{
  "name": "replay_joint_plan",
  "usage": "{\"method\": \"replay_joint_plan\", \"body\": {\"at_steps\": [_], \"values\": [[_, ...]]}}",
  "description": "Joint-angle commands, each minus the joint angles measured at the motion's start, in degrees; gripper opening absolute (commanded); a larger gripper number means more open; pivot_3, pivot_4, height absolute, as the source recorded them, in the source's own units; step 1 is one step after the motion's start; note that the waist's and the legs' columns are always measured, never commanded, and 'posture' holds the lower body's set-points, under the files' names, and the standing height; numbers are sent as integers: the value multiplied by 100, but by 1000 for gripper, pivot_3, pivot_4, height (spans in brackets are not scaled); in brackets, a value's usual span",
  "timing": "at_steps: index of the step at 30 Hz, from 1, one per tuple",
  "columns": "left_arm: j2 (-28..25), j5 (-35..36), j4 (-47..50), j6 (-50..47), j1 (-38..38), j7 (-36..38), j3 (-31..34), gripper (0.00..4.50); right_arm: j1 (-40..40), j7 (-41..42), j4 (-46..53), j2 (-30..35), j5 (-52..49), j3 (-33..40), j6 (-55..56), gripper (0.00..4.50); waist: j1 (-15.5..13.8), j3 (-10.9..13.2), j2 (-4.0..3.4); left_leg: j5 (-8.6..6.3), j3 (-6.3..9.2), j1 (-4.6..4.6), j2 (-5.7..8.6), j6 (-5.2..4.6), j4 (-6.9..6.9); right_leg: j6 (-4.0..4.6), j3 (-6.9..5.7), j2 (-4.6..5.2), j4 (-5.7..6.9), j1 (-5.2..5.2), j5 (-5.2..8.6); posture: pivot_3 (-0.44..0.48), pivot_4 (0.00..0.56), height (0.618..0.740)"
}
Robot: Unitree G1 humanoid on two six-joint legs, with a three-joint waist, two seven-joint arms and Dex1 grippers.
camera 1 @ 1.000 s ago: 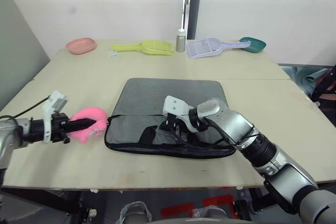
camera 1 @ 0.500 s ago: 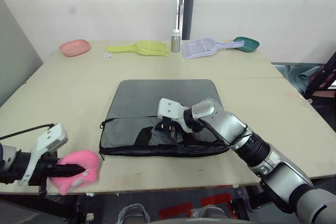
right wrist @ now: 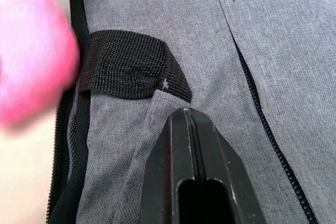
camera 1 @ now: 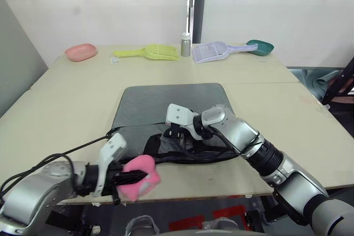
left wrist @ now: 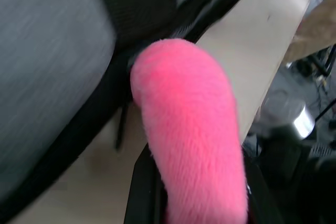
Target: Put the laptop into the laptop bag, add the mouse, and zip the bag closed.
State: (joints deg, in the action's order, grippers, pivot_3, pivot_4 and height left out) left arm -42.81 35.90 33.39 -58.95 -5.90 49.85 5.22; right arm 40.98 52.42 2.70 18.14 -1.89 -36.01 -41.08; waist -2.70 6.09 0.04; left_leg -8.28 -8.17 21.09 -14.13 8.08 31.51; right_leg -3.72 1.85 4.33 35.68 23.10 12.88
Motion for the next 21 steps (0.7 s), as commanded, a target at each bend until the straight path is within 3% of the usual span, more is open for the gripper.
{"method": "replay_joint_plan", "body": {"at_steps": [1, 6, 9, 14, 21], "values": [[50, 71, 231, -109, 193, -266, -309, 15, -229, -12, -567, 75, 243, -376, -372, 0, 5, -4, 5, 0, 0, 1, 0, 0, 0, 0, 0, -1, 0, 0, 0, 0, 150, 740], [13, 149, 232, -132, 221, -367, -321, 15, -225, -8, -564, 66, 251, -368, -382, 0, 22, -14, 13, 1, -2, 2, 0, 1, 0, -1, 3, -2, -9, 1, 1, 0, 150, 740], [-531, -10, 676, 239, 132, 48, -520, 15, -194, -5, -640, 59, 256, -335, -341, 0, 20, -13, 12, 0, 1, 3, -2, 1, 0, -1, 0, -4, -8, 2, 1, 0, 150, 740], [-697, 214, 632, 830, 76, 733, -684, 15, -136, 10, -725, -7, 258, -335, -307, 0, 37, -3, -3, 0, -2, 3, -3, 1, 0, -4, 5, -5, -14, 4, 2, 0, 150, 740], [-366, 63, -55, 1253, 430, 961, -1203, 15, -111, 39, -751, -9, 271, -310, -301, 0, 38, 1, -12, 0, -5, 4, -4, 2, -3, -2, 6, -7, -16, 6, 2, 0, 150, 740]]}}
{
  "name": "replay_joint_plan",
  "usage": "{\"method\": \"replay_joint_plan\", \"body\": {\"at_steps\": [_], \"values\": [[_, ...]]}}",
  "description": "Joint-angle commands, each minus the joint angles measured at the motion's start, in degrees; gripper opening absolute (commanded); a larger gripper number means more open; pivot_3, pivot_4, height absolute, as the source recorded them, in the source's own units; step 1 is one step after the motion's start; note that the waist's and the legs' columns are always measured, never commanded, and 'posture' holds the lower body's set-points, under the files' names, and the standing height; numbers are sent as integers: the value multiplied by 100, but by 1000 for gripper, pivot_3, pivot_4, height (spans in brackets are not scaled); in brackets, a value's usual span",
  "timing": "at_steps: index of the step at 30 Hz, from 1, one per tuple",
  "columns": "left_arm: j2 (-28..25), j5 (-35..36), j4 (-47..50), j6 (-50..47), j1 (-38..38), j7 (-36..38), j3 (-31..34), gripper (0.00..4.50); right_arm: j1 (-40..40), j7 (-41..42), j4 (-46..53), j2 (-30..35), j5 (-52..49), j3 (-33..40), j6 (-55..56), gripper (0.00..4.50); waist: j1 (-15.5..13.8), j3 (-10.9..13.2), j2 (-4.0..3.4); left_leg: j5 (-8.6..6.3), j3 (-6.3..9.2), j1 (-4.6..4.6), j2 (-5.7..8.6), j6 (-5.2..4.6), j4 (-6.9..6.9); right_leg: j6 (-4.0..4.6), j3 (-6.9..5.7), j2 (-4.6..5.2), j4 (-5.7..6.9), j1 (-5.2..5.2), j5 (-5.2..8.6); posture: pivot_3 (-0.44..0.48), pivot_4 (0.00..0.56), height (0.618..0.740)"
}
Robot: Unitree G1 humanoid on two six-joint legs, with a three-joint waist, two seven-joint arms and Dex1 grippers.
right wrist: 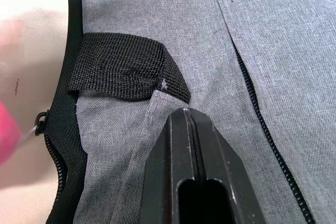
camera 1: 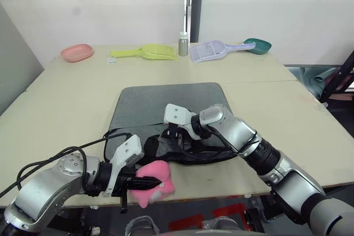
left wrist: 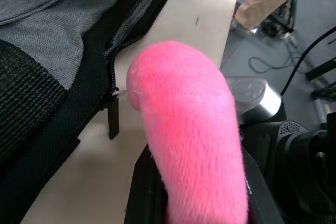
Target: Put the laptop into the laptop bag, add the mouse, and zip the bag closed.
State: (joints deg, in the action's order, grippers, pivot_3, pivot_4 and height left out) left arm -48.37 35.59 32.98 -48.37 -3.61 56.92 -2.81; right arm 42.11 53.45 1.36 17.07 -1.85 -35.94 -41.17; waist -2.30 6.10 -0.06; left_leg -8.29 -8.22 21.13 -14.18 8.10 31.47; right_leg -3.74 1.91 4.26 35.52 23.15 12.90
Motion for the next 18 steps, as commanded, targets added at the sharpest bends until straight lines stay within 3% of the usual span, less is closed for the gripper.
{"method": "replay_joint_plan", "body": {"at_steps": [1, 7, 12, 14, 18], "values": [[245, 69, -88, 242, 292, 282, -489, 15, -226, -59, -617, 102, 264, -316, -294, 0, -3, 0, -1, 0, 0, 0, 0, 0, 0, 0, 0, 0, 1, 0, 0, 0, 150, 740], [677, 191, -487, 363, 890, 635, -888, 15, -202, -51, -632, 91, 261, -314, -306, 0, -7, -9, 10, 1, 0, -3, 1, 1, 0, 1, 1, 1, 6, -3, -1, 0, 150, 740], [757, 286, -579, 210, 1030, 561, -750, 15, -188, -45, -659, 90, 264, -300, -301, 0, -9, -13, 10, 1, -1, -2, 1, 2, 0, 1, 0, 0, 3, -2, -1, 0, 150, 740], [656, 432, -503, 142, 926, 558, -510, 1027, -182, -51, -678, 88, 266, -291, -294, 0, -7, -12, 9, 1, -2, -2, 0, 2, 0, 1, 1, 0, 4, -2, -1, 0, 150, 740], [482, 835, -321, -205, 713, 346, 66, 2390, -162, -50, -728, 86, 263, -263, -262, 0, -5, -9, 6, 1, -2, -3, 0, 2, 0, 1, 1, 1, 4, -2, -1, 0, 150, 740]]}}
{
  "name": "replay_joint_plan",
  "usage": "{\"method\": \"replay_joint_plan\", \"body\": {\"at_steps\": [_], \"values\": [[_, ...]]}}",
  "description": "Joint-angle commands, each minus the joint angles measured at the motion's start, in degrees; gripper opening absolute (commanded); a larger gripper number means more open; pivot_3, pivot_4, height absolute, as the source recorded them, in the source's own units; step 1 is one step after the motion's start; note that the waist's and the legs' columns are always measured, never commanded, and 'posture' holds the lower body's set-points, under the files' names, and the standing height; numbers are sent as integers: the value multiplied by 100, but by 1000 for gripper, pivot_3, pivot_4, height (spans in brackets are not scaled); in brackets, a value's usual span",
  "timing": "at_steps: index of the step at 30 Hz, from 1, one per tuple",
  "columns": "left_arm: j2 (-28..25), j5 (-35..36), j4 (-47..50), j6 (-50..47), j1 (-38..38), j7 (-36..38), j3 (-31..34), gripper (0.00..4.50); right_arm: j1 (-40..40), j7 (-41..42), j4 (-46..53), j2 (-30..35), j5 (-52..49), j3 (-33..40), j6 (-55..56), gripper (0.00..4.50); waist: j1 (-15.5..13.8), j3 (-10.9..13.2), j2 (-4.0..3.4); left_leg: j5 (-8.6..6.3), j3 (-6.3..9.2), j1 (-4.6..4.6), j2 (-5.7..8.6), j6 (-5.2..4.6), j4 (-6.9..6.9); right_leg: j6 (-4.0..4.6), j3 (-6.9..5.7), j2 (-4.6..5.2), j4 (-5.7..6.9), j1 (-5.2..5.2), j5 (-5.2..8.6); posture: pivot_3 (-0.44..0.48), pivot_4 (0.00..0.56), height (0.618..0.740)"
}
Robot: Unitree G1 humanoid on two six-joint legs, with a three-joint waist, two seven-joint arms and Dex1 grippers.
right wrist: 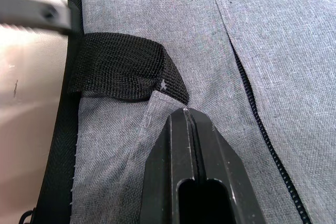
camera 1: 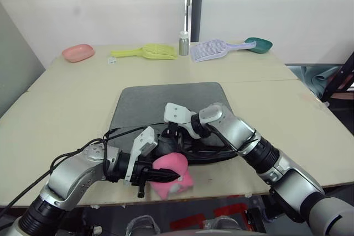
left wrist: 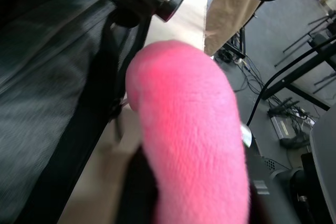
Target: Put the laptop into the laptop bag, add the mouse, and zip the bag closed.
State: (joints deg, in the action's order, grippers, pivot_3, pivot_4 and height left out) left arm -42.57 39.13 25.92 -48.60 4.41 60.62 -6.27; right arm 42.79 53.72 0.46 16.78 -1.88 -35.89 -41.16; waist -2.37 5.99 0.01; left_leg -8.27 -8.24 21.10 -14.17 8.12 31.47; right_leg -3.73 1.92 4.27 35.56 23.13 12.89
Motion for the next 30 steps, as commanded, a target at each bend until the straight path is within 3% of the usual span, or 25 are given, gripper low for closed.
{"method": "replay_joint_plan", "body": {"at_steps": [1, 6, 13, 16, 21, 23, 25, 30], "values": [[-204, 635, 534, -240, -177, -47, 659, 2764, -215, -73, -660, 112, 264, -259, -252, 0, 0, 2, -2, 0, 0, 0, 0, 0, 0, 0, 0, 0, 0, 0, 0, 0, 150, 740], [-610, 1375, 1076, -510, -448, -286, 1923, 4476, -173, -55, -739, 109, 252, -215, -208, 0, 7, 12, -6, 0, 1, 0, 0, 0, 0, 0, -1, -1, 4, 2, 0, 0, 150, 740], [-1585, 1824, 1025, -540, -1688, 723, 4355, 4476, -95, 50, -774, 39, 47, 72, -186, 0, 18, 33, -13, -1, 0, 8, -1, 0, -1, -4, 5, -4, 1, 18, 3, 0, 150, 740], [-1733, 1833, 542, -406, -1594, 899, 4940, 4476, -67, 198, -457, -154, -562, 716, -492, 0, -11, 61, -12, -1, 1, 11, -1, 0, -3, -5, 5, -4, 2, 24, 3, 0, 150, 740], [-1773, 2080, 119, -233, -737, 764, 4793, 4476, 73, 227, 217, -226, -1468, 1690, -1183, 0, -60, 90, 6, 0, 4, 82, -1, 1, 0, 7, -1, -4, 5, 88, -9, 0, 150, 740], [-1744, 1973, 8, -35, -361, 754, 4451, 4476, 125, 183, 596, -144, -1888, 2190, -1545, 0, -76, 93, 8, 9, 4, 103, -2, 11, 2, 9, -8, -9, 1, 101, -15, 0, 150, 740], [-1682, 1760, -184, 184, 105, 727, 3910, 4476, 192, 175, 1092, 67, -2379, 2788, -1975, 0, -113, 94, 9, 16, 11, 135, -6, 37, 1, -41, -21, -13, -4, 122, -43, 0, 150, 740], [-1549, 1224, -651, 679, 992, 1032, 2642, 4476, 235, 47, 2133, 721, -3537, 4056, -2877, 0, -233, 93, 11, 37, 22, 174, -10, 1, 0, -42, -34, -21, -20, 142, -43, 0, 150, 740]]}}
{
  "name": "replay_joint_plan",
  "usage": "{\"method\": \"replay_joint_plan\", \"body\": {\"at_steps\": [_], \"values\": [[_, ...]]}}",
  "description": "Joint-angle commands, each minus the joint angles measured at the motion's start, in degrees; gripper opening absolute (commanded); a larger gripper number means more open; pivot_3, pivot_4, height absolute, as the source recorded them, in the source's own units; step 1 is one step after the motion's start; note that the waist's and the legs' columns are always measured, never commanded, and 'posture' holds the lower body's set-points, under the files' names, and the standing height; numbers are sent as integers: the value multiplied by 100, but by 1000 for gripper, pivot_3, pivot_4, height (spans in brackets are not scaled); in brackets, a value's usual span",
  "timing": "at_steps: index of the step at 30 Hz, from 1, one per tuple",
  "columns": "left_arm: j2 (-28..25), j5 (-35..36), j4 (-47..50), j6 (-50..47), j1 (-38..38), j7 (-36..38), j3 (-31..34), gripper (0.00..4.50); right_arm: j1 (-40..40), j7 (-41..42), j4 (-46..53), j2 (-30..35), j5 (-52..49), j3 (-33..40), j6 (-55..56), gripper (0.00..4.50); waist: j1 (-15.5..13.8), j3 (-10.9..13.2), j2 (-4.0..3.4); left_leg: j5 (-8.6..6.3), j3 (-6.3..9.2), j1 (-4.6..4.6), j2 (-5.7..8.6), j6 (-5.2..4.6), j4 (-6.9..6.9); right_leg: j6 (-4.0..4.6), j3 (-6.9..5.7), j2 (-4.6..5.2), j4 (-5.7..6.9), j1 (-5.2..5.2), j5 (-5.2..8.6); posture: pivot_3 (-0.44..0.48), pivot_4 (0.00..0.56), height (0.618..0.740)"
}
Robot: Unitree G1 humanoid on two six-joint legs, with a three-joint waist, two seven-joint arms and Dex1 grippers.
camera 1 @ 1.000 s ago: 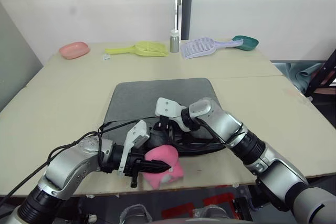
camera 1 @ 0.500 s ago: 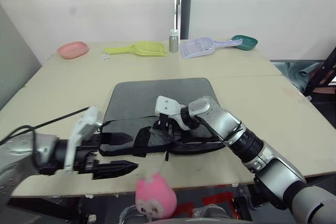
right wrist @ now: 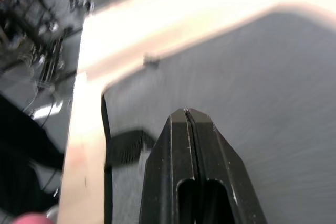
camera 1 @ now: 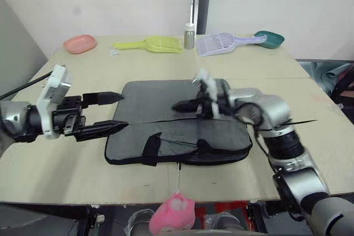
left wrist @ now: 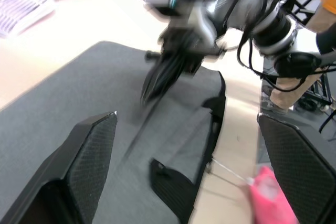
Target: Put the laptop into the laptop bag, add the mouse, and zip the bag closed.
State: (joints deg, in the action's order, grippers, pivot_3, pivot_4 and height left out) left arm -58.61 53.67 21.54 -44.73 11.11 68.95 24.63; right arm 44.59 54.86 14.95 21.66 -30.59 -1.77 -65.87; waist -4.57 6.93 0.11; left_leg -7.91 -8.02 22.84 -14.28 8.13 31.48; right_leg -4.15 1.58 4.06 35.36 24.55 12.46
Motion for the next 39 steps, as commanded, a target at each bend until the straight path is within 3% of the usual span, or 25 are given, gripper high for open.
{"method": "replay_joint_plan", "body": {"at_steps": [1, 7, 12, 15, 25, 26, 32, 36, 39], "values": [[118, -325, -320, 393, 503, 287, -684, 4476, -13, -87, 924, 431, -862, 886, -518, 0, -39, 0, 1, 0, 0, -1, -1, 0, 0, 0, 0, -1, 1, 0, 0, 0, 150, 740], [655, -1291, -900, 1316, 1141, 804, -2007, 4476, -1148, 48, 2278, 2111, -1651, 2283, -709, 0, -197, -1, 4, -12, 5, -3, 0, 12, 37, -8, 6, 6, 26, -10, -5, 0, 150, 740], [1259, -2024, -1859, 2047, 1729, 1033, -2682, 4476, -2262, 24, 2742, 3096, -2173, 3676, -910, 0, -256, -1, 5, -25, 5, -4, 4, 24, 81, 0, 20, 15, 62, -13, -4, 0, 150, 740], [1525, -2241, -2497, 2370, 1993, 1335, -2871, 3686, -2860, -135, 2907, 3309, -2409, 4320, -1032, 0, -213, -1, 4, -19, 1, -11, 4, 12, 104, 40, 34, 14, 78, -15, 8, 0, 150, 740], [2553, -3467, -4601, 3804, 2905, 1747, -3705, 54, -4154, -714, 3402, 3635, -4114, 6089, -1355, 0, -309, -1, 5, -27, -21, -77, 11, -36, 117, 39, 62, 25, 83, -62, -6, 0, 150, 740], [2655, -3632, -4830, 3958, 3004, 1727, -3788, 15, -4279, -966, 3393, 3630, -4465, 6124, -1305, 0, -328, -1, 5, -27, -20, -78, 10, -37, 118, 39, 61, 25, 83, -65, -6, 0, 150, 740], [3038, -4253, -5697, 4833, 3303, 1848, -4048, 0, -5506, -2786, 3556, 3981, -6685, 5514, -335, 1873, -361, 0, 5, -29, -21, -73, 10, -42, 107, 38, 58, 25, 67, -63, -5, 0, 150, 740], [2992, -4651, -5896, 5477, 3207, 1938, -4241, 0, -5757, -3714, 3750, 4399, -7457, 4280, 539, 3281, -382, -2, 3, -30, -20, -78, 11, -41, 105, 35, 56, 27, 65, -70, -4, 0, 150, 740], [2952, -4737, -5847, 5564, 3079, 1964, -4274, 0, -5361, -4024, 3654, 4524, -7396, 2992, 906, 4312, -363, -5, 2, -30, -17, -86, 13, -39, 108, 25, 56, 29, 64, -84, -1, 0, 150, 740]]}}
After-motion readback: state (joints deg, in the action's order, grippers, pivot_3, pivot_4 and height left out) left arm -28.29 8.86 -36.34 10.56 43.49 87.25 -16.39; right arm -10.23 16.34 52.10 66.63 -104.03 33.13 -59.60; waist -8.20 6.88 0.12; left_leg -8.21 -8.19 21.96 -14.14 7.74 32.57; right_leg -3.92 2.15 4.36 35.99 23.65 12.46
